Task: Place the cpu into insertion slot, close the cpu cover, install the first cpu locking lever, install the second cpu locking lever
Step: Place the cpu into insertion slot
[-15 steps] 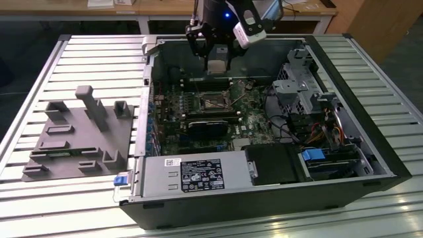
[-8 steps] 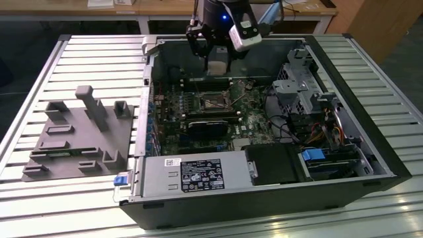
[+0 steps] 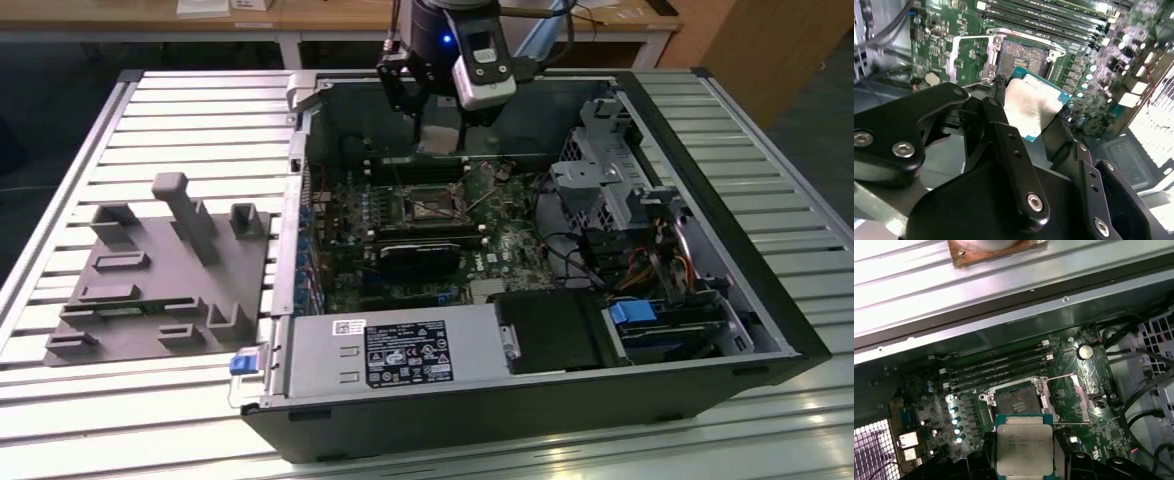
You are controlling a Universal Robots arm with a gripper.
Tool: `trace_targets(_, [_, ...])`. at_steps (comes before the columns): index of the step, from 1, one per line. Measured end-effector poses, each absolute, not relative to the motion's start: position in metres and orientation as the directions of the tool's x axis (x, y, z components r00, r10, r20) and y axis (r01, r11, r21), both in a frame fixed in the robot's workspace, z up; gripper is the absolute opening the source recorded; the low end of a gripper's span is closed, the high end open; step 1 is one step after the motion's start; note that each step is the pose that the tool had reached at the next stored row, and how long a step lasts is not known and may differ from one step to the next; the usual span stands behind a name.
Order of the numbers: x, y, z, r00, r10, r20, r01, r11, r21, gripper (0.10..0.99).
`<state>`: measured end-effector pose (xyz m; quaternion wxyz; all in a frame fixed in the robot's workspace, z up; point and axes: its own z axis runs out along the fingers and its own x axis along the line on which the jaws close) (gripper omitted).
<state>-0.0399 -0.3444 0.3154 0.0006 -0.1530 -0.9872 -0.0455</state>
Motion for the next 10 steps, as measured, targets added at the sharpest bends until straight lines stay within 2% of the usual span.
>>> trace_targets(10, [-0.0399, -0.3444, 0.3111, -0.883, 0.469, 0.015, 0.468, 0.879, 0.089, 0.541])
